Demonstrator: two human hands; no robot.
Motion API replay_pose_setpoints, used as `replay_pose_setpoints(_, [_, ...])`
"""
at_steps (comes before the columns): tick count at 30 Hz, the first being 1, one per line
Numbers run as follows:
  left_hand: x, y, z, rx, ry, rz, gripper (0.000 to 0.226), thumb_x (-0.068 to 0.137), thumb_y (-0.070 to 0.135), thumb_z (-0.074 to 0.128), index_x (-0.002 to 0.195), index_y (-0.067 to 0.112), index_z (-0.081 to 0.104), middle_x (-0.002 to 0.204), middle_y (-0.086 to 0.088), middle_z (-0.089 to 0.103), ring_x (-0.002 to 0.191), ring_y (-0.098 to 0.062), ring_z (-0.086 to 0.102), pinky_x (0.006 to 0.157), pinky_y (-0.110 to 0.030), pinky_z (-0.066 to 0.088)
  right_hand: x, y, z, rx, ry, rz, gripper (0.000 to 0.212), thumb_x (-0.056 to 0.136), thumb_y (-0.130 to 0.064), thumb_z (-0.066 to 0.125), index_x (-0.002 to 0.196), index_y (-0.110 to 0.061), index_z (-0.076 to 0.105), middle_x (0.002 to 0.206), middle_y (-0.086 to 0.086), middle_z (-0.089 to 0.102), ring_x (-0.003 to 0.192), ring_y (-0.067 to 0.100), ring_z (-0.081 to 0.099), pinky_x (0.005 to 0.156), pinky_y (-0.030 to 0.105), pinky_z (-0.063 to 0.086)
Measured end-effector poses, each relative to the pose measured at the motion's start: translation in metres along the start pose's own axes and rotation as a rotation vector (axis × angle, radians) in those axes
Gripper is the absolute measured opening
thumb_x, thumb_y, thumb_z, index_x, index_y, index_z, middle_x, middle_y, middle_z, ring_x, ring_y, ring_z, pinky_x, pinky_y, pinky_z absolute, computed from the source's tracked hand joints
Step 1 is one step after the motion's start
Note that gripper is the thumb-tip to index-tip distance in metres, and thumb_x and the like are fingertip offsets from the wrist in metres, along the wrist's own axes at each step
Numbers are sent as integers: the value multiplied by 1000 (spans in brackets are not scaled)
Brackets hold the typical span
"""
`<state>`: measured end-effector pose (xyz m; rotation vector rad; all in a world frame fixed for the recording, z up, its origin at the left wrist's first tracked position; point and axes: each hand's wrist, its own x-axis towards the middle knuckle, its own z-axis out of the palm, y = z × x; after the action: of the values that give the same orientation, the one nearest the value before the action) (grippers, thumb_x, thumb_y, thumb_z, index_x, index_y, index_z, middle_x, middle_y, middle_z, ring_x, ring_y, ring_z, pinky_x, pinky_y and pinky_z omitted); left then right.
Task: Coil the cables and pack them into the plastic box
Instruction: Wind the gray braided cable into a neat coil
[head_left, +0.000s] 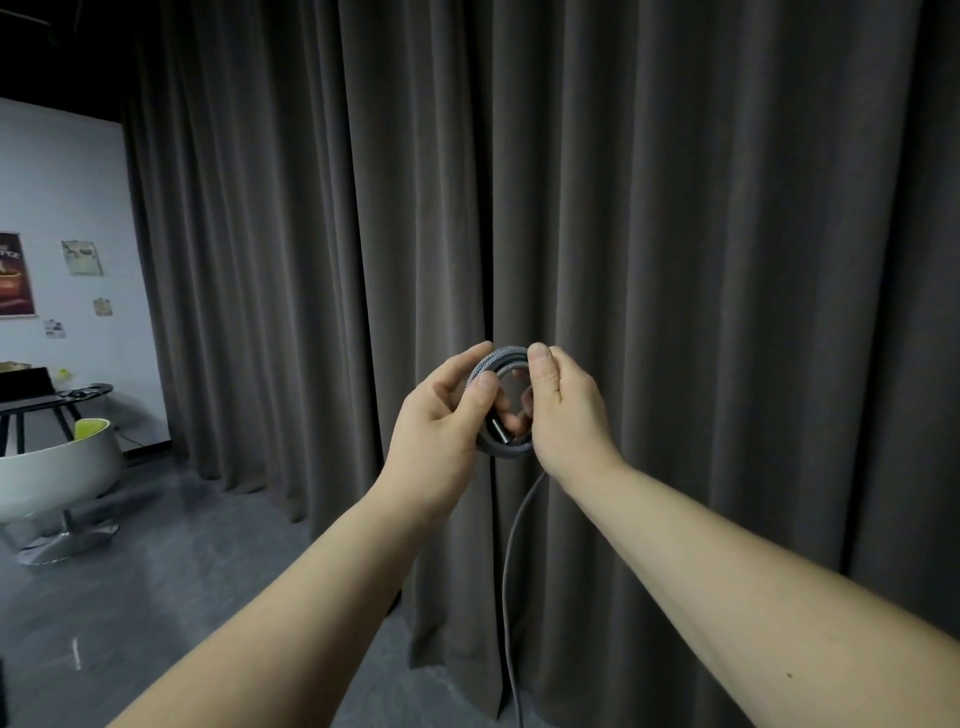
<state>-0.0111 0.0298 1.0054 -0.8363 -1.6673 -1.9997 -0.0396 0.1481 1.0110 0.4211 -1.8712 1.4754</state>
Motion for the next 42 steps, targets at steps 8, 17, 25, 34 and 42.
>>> replay_pose_setpoints(8, [-4, 4, 7, -161, -122, -17, 36, 91, 23, 47, 125, 13, 52, 63, -3, 59, 64, -14, 59, 73, -25, 51, 0, 7, 9, 251, -67, 85, 39, 103, -36, 34, 73, -20, 52, 49, -6, 45, 45, 8, 42, 51, 26, 37])
replay_pose_setpoints(17, [9, 5, 2, -59, 136, -23, 23, 103, 4, 34, 107, 8, 56, 51, 12, 44, 46, -3, 39, 56, -19, 45, 2, 6, 17, 300, -250, 253, 31, 100, -46, 36, 99, -23, 57, 95, 18, 62, 75, 25, 61, 65, 44, 55])
replay_pose_setpoints(25, [45, 13, -45, -134, 549, 47, 27, 101, 4, 35, 96, 14, 60, 57, 4, 40, 47, -6, 32, 47, -19, 30, -16, 26, -4, 101, -603, 433, 28, 86, 7, 51, 105, -13, 47, 73, 9, 56, 59, 19, 62, 67, 38, 50])
replay_pose_setpoints(34, [52, 6, -65, 82, 656, 30, 26, 100, 9, 38, 99, 24, 59, 63, 8, 48, 49, -2, 42, 51, -16, 38, 9, 11, -13, -1048, -358, -363, 12, 97, -25, 46, 102, -21, 57, 100, 3, 60, 91, 32, 59, 65, 32, 40])
replay_pose_setpoints(42, [26, -14, -54, 289, 281, -66, 21, 101, 12, 44, 105, 20, 62, 87, 1, 64, 79, -13, 56, 72, -30, 47, 6, -55, 4, -671, -787, -610, 19, 94, -30, 54, 98, -20, 70, 95, -5, 64, 95, 18, 59, 82, 32, 46])
